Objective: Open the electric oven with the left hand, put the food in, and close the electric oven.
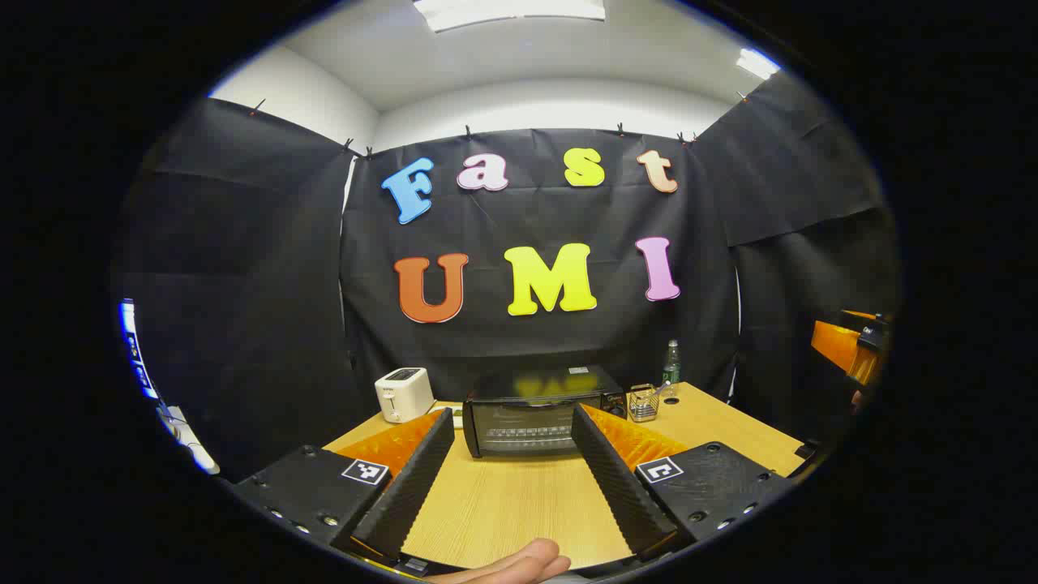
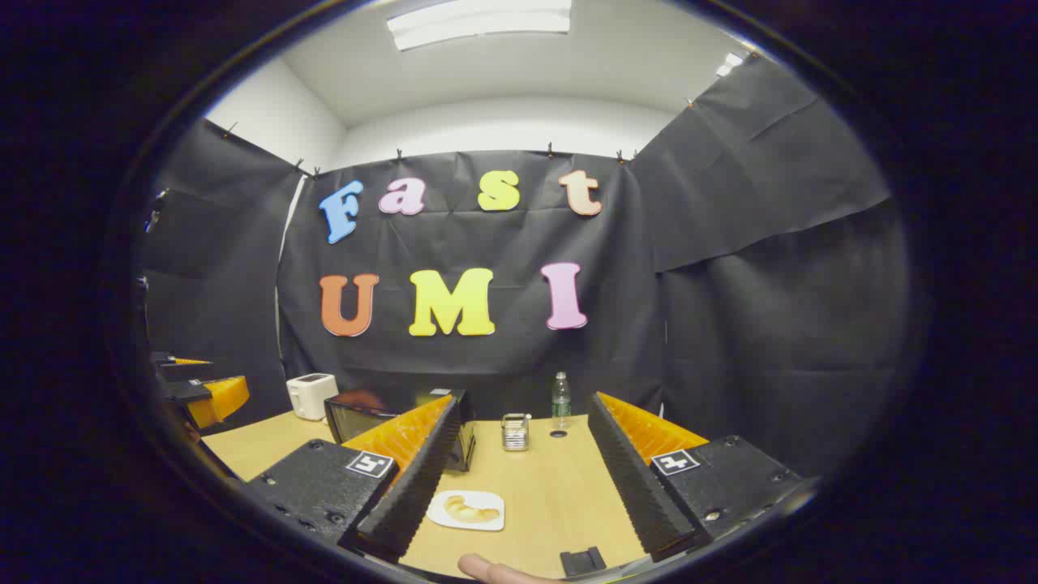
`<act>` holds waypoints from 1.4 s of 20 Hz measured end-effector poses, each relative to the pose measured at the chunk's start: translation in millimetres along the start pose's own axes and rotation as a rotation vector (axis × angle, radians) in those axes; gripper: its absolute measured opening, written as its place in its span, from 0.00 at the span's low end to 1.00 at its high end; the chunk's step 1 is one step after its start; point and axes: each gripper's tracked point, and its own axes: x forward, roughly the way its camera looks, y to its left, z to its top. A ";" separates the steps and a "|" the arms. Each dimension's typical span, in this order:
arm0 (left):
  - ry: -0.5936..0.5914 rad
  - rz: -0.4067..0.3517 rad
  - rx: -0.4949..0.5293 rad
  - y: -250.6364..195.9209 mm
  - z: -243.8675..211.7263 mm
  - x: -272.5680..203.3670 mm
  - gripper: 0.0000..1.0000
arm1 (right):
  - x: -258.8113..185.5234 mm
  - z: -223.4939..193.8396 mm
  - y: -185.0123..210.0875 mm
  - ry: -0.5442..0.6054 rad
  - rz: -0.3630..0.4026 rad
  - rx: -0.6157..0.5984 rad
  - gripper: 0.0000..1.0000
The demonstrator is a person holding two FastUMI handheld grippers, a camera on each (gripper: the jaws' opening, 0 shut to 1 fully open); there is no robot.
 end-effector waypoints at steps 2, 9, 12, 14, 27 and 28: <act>-0.004 0.000 -0.002 -2.5 2.0 1.1 0.95 | -1.8 5.1 -7.9 -0.020 -0.029 -0.012 0.97; -0.007 0.006 -0.013 -2.1 6.2 5.9 0.95 | 5.6 -0.9 -0.1 0.005 0.008 -0.033 0.97; 0.002 -0.018 -0.056 -10.6 8.2 7.5 0.95 | 7.3 -5.9 -15.6 0.014 -0.022 -0.021 0.97; -0.014 -0.017 -0.050 -8.9 13.8 9.9 0.95 | 4.3 -10.5 -16.6 0.020 -0.015 -0.032 0.97; 0.021 -0.123 -0.109 -28.1 -7.1 149.9 0.95 | 0.0 -3.0 -21.3 -0.034 0.024 -0.040 0.97; 0.039 -0.135 -0.107 -27.2 -14.6 165.0 0.95 | 0.4 -4.3 -21.5 -0.037 0.035 -0.035 0.97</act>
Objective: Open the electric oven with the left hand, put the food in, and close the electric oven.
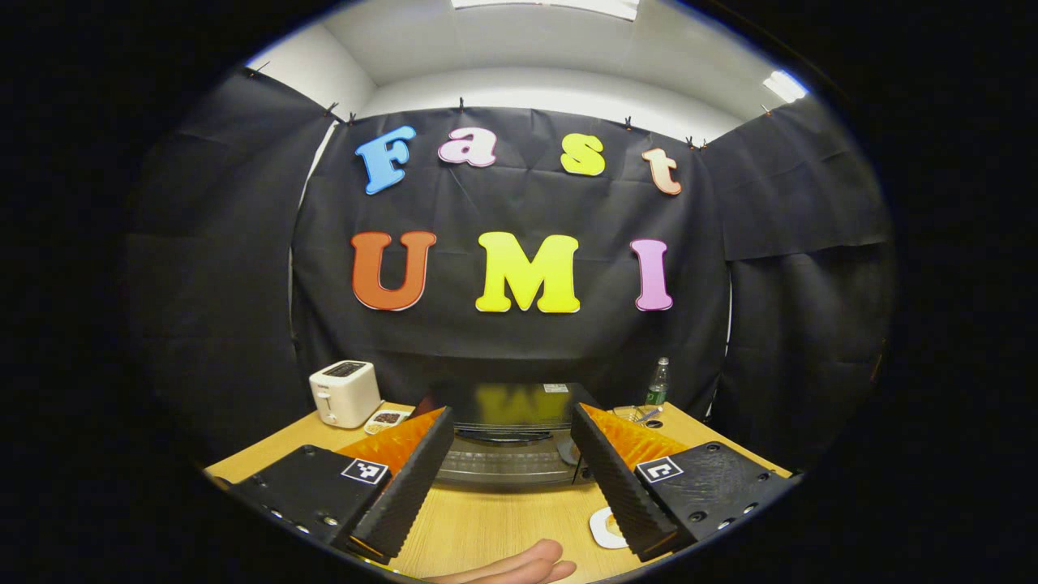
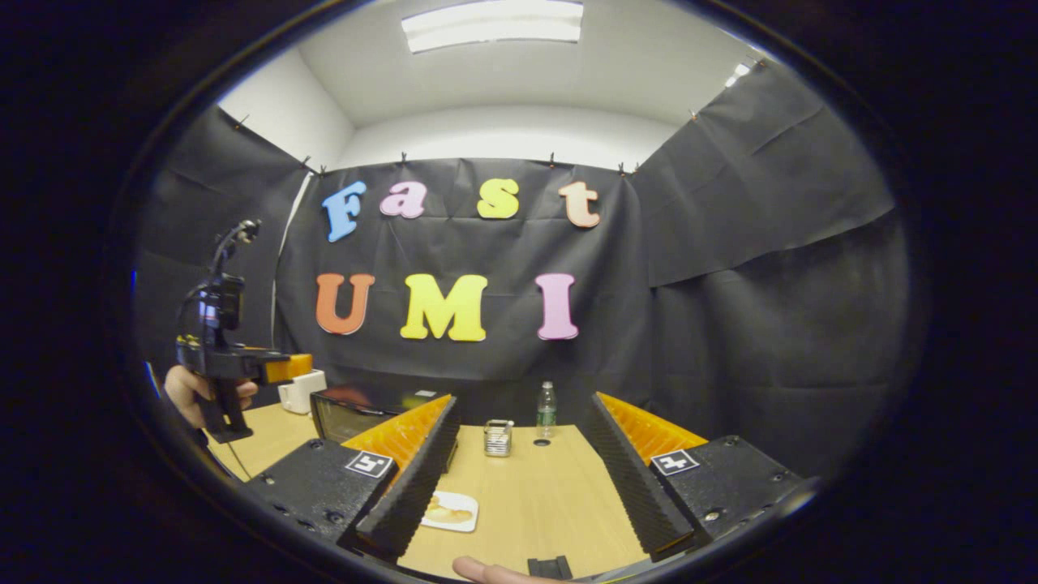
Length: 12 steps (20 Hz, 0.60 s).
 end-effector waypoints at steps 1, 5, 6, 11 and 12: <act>0.023 0.005 0.006 5.3 -7.5 14.9 0.95 | 1.2 -3.5 -3.5 0.003 0.003 0.006 0.97; 0.104 0.021 -0.005 22.8 -32.9 65.1 0.95 | 5.4 -20.0 -8.7 0.039 0.017 0.031 0.97; 0.118 0.017 -0.014 23.0 -39.3 75.7 0.94 | 6.3 -22.5 -11.4 0.042 0.017 0.038 0.97; 0.181 0.015 -0.016 17.6 -70.8 120.7 0.92 | 16.0 -47.3 -15.4 0.089 0.044 0.076 0.97; 0.207 0.012 -0.024 16.9 -80.6 128.0 0.92 | 18.5 -49.8 -13.1 0.093 0.060 0.083 0.97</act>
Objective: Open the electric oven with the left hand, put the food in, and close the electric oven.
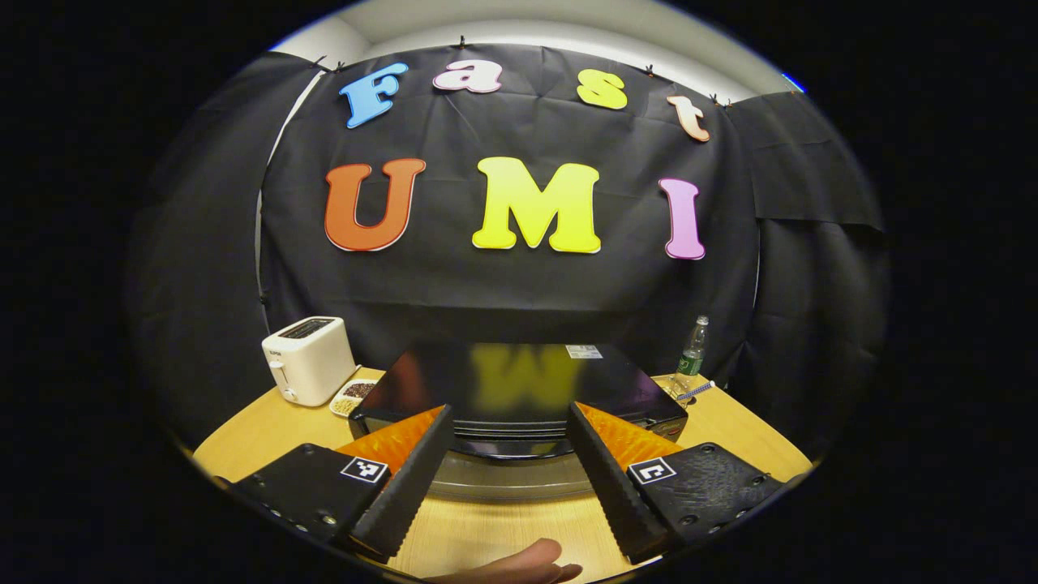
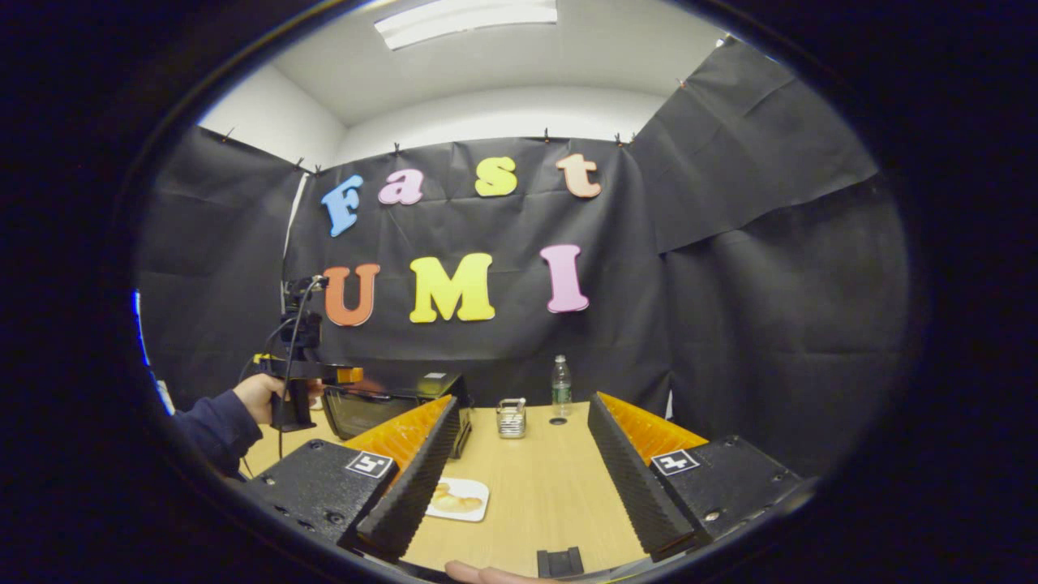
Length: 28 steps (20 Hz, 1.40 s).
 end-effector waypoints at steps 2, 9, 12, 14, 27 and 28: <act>0.014 0.021 0.005 5.6 -5.6 12.5 0.93 | 4.0 -6.7 -3.0 0.013 0.017 0.009 0.97; 0.062 0.025 0.076 5.6 -28.8 23.3 0.95 | 10.4 -29.4 -15.8 0.039 0.009 0.037 0.97; 0.075 0.027 0.019 5.5 -30.4 23.7 0.98 | 11.3 -30.8 -19.4 0.041 -0.006 0.041 0.97; 0.070 0.039 0.037 7.3 -32.8 12.5 0.98 | 8.3 -28.7 -16.9 0.033 -0.001 0.027 0.97; 0.078 0.040 0.054 3.2 -85.7 -60.7 0.98 | -1.5 -22.3 -6.1 -0.003 -0.004 0.026 0.97; 0.081 0.041 0.055 3.4 -93.8 -66.7 0.98 | -1.2 -22.6 -5.4 -0.004 -0.004 0.020 0.97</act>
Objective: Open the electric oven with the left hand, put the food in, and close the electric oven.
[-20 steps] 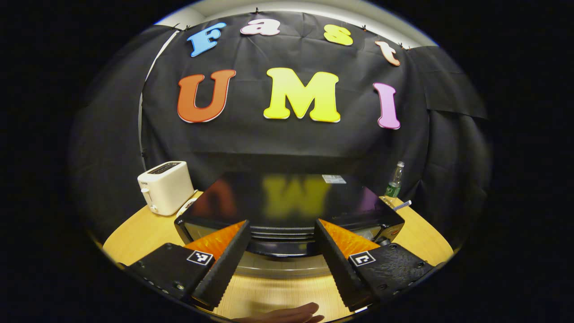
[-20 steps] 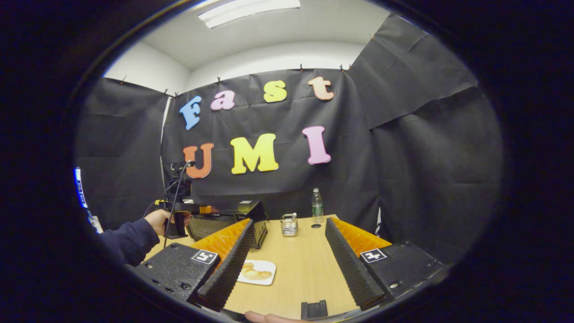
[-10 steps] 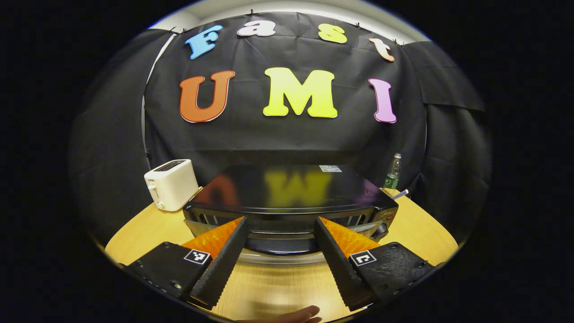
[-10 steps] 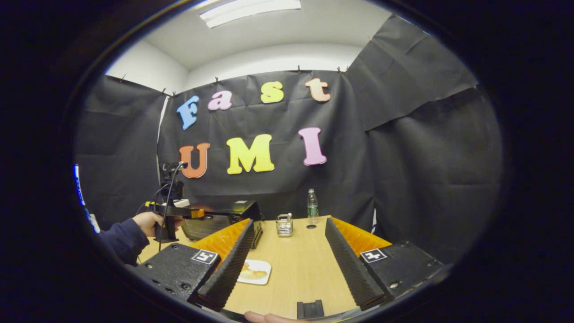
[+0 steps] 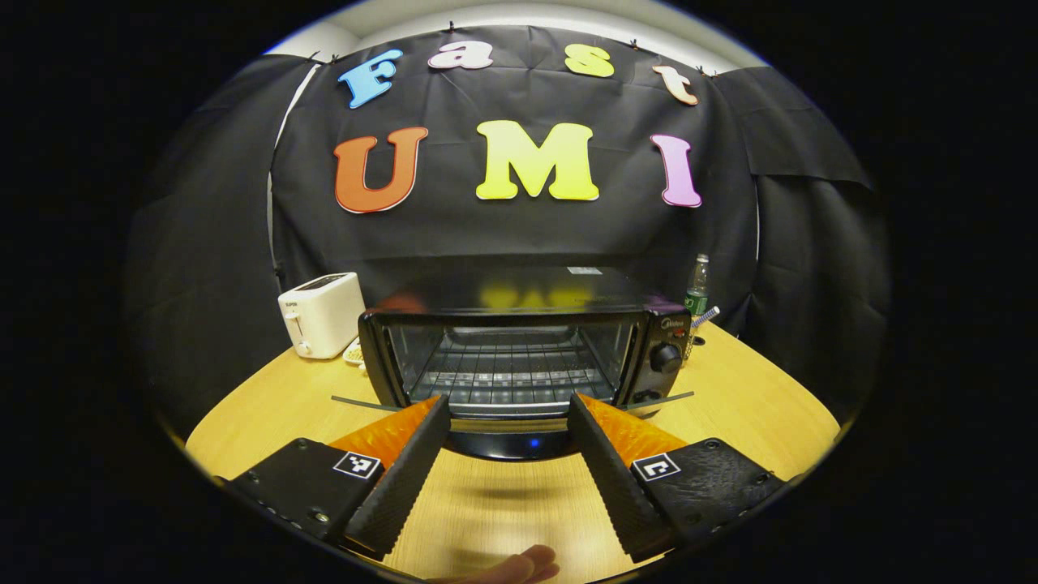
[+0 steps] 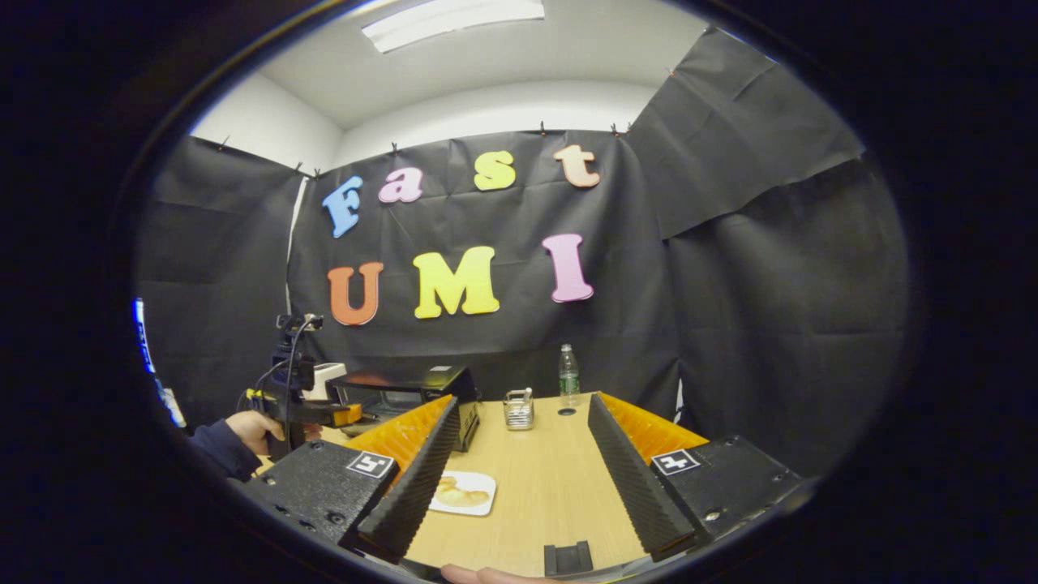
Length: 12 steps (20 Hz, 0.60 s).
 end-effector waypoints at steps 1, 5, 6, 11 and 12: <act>0.002 -0.001 0.004 0.0 -6.7 -3.9 0.98 | 0.7 -0.5 1.5 0.001 0.000 -0.004 0.97; 0.026 0.000 0.011 -1.9 -31.4 -13.8 0.97 | 3.1 -7.5 5.7 0.017 0.007 -0.014 0.97; 0.035 0.000 0.011 -2.4 -36.9 -15.9 0.97 | 3.7 -7.6 5.8 0.019 0.005 -0.015 0.97; 0.039 0.000 0.017 -3.5 -59.6 -23.8 0.97 | 5.6 -9.5 13.8 0.018 0.013 -0.006 0.97; 0.045 0.001 0.013 -3.6 -65.5 -24.6 0.97 | 6.6 -11.2 16.3 0.022 0.017 -0.010 0.97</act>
